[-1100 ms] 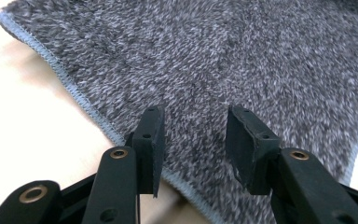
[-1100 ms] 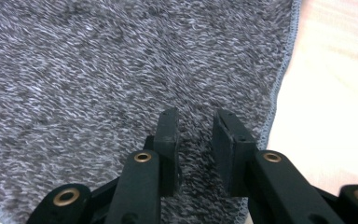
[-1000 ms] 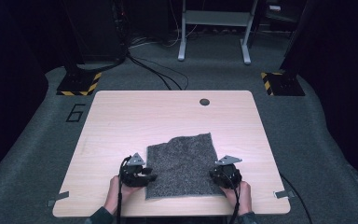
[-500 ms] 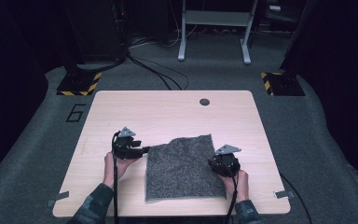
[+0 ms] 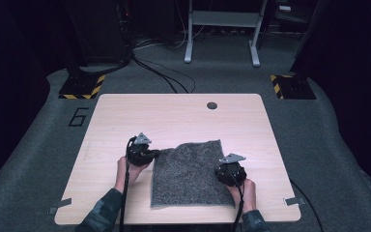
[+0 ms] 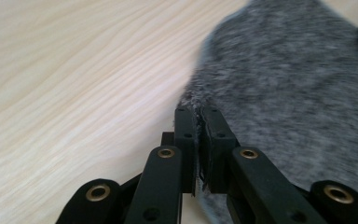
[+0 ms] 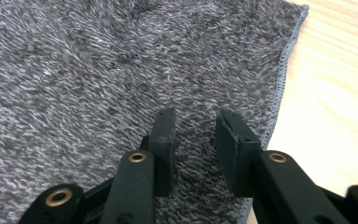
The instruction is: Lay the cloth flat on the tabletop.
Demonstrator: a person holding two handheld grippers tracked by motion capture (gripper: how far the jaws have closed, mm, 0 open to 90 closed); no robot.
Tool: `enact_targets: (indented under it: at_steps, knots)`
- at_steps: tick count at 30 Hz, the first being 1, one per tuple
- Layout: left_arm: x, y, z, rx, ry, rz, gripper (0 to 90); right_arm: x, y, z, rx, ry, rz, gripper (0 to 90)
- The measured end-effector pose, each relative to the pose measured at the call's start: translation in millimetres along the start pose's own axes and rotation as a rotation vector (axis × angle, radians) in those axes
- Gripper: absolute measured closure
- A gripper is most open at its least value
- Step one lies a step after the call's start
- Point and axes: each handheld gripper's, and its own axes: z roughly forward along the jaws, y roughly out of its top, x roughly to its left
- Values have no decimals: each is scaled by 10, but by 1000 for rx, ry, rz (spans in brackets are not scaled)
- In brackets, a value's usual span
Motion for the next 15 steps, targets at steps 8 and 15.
enact_targets:
  at_steps: [8, 15]
  knots:
    - [-345, -140, 95, 124, -166, 76, 677, -122, -127, -136, 19, -49, 40, 701]
    - [-40, -155, -105, 23, -157, -62, 549, -147, -138, -147, 19, -42, 35, 703]
